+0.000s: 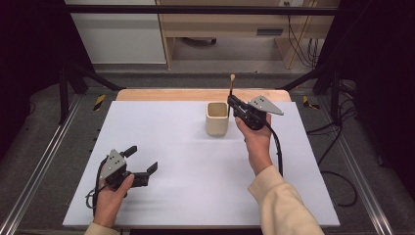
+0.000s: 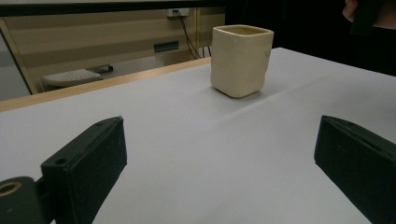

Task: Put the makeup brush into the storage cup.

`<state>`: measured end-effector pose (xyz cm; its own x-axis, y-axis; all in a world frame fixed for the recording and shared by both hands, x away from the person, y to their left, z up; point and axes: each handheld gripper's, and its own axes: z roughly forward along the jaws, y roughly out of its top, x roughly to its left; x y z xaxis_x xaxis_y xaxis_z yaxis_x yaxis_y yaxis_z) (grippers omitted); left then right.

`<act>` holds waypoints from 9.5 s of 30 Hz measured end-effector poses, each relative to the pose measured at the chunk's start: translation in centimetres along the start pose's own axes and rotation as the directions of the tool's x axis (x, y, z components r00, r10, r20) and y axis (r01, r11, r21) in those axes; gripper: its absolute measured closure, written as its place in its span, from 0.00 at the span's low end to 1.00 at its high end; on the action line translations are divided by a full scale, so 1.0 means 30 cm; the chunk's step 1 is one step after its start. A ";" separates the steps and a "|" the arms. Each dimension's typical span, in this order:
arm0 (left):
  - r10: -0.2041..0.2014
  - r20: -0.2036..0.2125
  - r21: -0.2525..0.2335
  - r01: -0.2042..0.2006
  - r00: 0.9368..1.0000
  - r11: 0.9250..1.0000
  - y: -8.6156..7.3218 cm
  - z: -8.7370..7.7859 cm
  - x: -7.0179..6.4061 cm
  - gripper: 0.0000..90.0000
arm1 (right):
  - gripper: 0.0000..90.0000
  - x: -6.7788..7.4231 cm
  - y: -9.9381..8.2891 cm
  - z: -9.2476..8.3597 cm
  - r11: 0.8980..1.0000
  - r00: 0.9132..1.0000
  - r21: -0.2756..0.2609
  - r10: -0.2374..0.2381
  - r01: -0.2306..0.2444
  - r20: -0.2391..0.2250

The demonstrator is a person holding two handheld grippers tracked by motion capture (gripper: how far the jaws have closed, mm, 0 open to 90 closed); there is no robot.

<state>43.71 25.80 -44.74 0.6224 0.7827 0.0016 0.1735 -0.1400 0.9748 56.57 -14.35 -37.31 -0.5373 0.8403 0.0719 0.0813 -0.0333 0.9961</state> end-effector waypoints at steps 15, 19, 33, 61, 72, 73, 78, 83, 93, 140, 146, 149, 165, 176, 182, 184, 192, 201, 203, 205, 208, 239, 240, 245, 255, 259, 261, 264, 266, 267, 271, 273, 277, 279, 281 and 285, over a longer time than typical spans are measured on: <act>-0.015 -0.015 -0.018 0.015 1.000 1.000 -0.001 -0.009 0.012 0.02 | 0.93 -0.002 0.016 0.081 1.000 1.000 -0.029 0.006 -0.006 0.005; -0.019 -0.014 -0.017 0.019 1.000 1.000 -0.001 -0.008 0.013 0.02 | 0.93 0.006 0.020 0.092 1.000 1.000 -0.031 -0.004 0.004 0.002; -0.039 -0.025 -0.033 0.038 0.999 0.999 -0.001 -0.017 0.028 0.02 | 0.93 -0.001 0.007 0.128 0.999 1.000 -0.040 0.005 -0.005 -0.005; -0.029 -0.017 -0.032 0.028 0.999 0.999 0.001 -0.015 0.021 0.02 | 0.93 0.012 -0.046 0.147 0.999 0.999 -0.031 -0.015 0.013 -0.048; -0.029 -0.015 -0.032 0.028 0.999 0.999 0.000 -0.014 0.019 0.02 | 0.93 -0.004 -0.077 0.142 1.000 0.999 -0.012 -0.010 0.009 -0.037; -0.029 -0.015 -0.032 0.029 0.999 0.999 0.000 -0.014 0.019 0.02 | 0.93 -0.008 -0.080 0.142 1.000 0.999 -0.013 -0.018 0.018 -0.038; -0.027 -0.015 -0.029 0.027 1.000 0.999 0.000 -0.014 0.019 0.02 | 0.93 -0.013 -0.091 0.140 1.000 0.999 -0.002 0.000 0.000 -0.039; -0.025 -0.009 -0.027 0.025 1.000 0.999 0.000 -0.013 0.018 0.02 | 0.93 -0.018 -0.103 0.138 1.000 0.999 0.006 0.009 -0.009 -0.034; -0.025 -0.009 -0.027 0.025 1.000 0.999 0.000 -0.012 0.017 0.02 | 0.93 -0.023 -0.128 0.141 1.000 0.999 0.022 0.010 -0.009 -0.033; -0.003 0.003 -0.017 0.003 1.000 1.000 0.001 -0.006 0.009 0.02 | 0.75 -0.008 -0.165 0.107 0.996 0.999 0.089 0.007 -0.003 -0.038; 0.005 0.006 -0.014 -0.005 1.000 1.000 0.002 -0.004 0.005 0.02 | 0.67 0.001 -0.148 0.085 0.996 0.999 0.090 -0.016 0.021 -0.051; 0.007 0.005 -0.013 -0.007 1.000 1.000 0.002 -0.004 0.005 0.02 | 0.67 0.003 -0.141 0.080 0.996 0.998 0.084 -0.023 0.028 -0.053; 0.008 0.004 -0.014 -0.008 1.000 1.000 0.002 -0.004 0.004 0.02 | 0.42 0.033 -0.110 0.054 0.988 0.996 0.132 -0.072 0.077 -0.043; 0.009 0.005 -0.015 -0.009 1.000 1.000 0.002 -0.003 0.004 0.02 | 0.26 0.050 -0.091 0.038 0.983 0.996 0.159 -0.084 0.088 -0.028; 0.011 0.003 -0.013 -0.011 1.000 1.000 0.002 -0.003 0.005 0.02 | 0.18 0.050 -0.077 0.024 0.981 0.996 0.174 -0.084 0.087 -0.029; 0.009 0.003 -0.014 -0.009 1.000 1.000 0.002 -0.003 0.005 0.02 | 0.15 0.047 -0.072 0.019 0.981 0.998 0.183 -0.060 0.064 -0.029; 0.010 0.003 -0.012 -0.010 1.000 1.000 0.001 -0.002 0.006 0.02 | 0.08 0.045 -0.047 -0.010 0.981 0.999 0.192 -0.003 0.012 -0.046; 0.005 -0.003 -0.018 -0.005 1.000 1.000 0.001 -0.010 0.011 0.02 | 0.07 0.048 -0.019 -0.053 0.978 0.998 0.206 -0.031 0.040 -0.047; 0.006 -0.003 -0.018 -0.006 1.000 1.000 0.001 -0.009 0.012 0.02 | 0.07 0.048 -0.016 -0.059 0.978 0.998 0.204 -0.032 0.042 -0.049; 0.007 -0.003 -0.017 -0.007 1.000 1.000 0.002 -0.008 0.012 0.02 | 0.07 0.050 -0.007 -0.078 0.978 0.997 0.203 -0.047 0.058 -0.057; 0.010 -0.001 -0.013 -0.010 1.000 1.000 0.001 -0.006 0.009 0.02 | 0.07 0.053 -0.001 -0.095 0.978 0.997 0.201 -0.048 0.060 -0.063; 0.015 0.005 -0.015 -0.015 1.000 1.000 0.001 -0.008 0.008 0.01 | 0.07 -0.006 0.003 -0.283 0.981 0.995 0.169 -0.096 0.101 -0.035; 0.016 0.005 -0.015 -0.016 1.000 1.000 0.001 -0.008 0.008 0.01 | 0.07 -0.006 0.000 -0.288 0.981 0.995 0.168 -0.091 0.095 -0.033; 0.016 0.005 -0.015 -0.015 1.000 1.000 0.001 -0.008 0.008 0.01 | 0.07 -0.016 -0.014 -0.314 0.981 0.996 0.172 -0.088 0.091 -0.026; 0.017 0.007 -0.014 -0.017 1.000 1.000 0.002 -0.009 0.008 0.01 | 0.07 -0.026 -0.046 -0.356 0.980 0.996 0.175 -0.092 0.094 -0.022; 0.017 0.009 -0.015 -0.017 1.000 1.000 0.002 -0.008 0.007 0.01 | 0.07 -0.032 -0.057 -0.378 0.979 0.995 0.179 -0.095 0.096 -0.018; 0.017 0.010 -0.013 -0.017 1.000 1.000 0.002 -0.009 0.007 0.01 | 0.07 -0.035 -0.061 -0.389 0.979 0.996 0.183 -0.089 0.090 -0.014; 0.018 0.012 -0.014 -0.018 1.000 1.000 0.002 -0.009 0.006 0.01 | 0.07 -0.044 -0.070 -0.404 0.979 0.996 0.181 -0.093 0.093 -0.010; 0.018 0.012 -0.013 -0.018 1.000 1.000 0.002 -0.008 0.006 0.01 | 0.07 -0.047 -0.076 -0.414 0.979 0.996 0.185 -0.089 0.088 -0.006; 0.018 0.013 -0.013 -0.018 1.000 1.000 0.002 -0.008 0.006 0.01 | 0.07 -0.050 -0.080 -0.419 0.979 0.996 0.185 -0.092 0.091 -0.006; 0.019 0.014 -0.013 -0.019 1.000 1.000 0.002 -0.008 0.005 0.01 | 0.07 -0.058 -0.097 -0.437 0.977 0.995 0.187 -0.100 0.100 -0.011; 0.018 0.013 -0.015 -0.018 1.000 1.000 0.001 -0.008 0.005 0.01 | 0.07 -0.060 -0.105 -0.445 0.977 0.996 0.191 -0.092 0.091 -0.006; 0.019 0.014 -0.015 -0.019 1.000 1.000 0.001 -0.008 0.004 0.01 | 0.07 -0.069 -0.122 -0.462 0.978 0.996 0.191 -0.091 0.090 -0.003; 0.020 0.015 -0.015 -0.019 1.000 1.000 0.001 -0.008 0.004 0.01 | 0.07 -0.073 -0.131 -0.471 0.977 0.995 0.190 -0.100 0.098 -0.001; 0.020 0.016 -0.017 -0.019 1.000 1.000 0.001 -0.007 0.004 0.01 | 0.07 -0.077 -0.140 -0.480 0.976 0.994 0.191 -0.106 0.105 -0.003; 0.021 0.017 -0.014 -0.021 1.000 1.000 0.001 -0.007 0.003 0.01 | 0.07 -0.084 -0.158 -0.498 0.975 0.992 0.185 -0.124 0.124 -0.011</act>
<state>43.60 26.00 -44.66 0.6392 0.7688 0.0185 0.1495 -0.1479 0.9776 45.00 -24.41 -41.47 -0.5527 0.8318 -0.0520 0.1675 0.1720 0.9708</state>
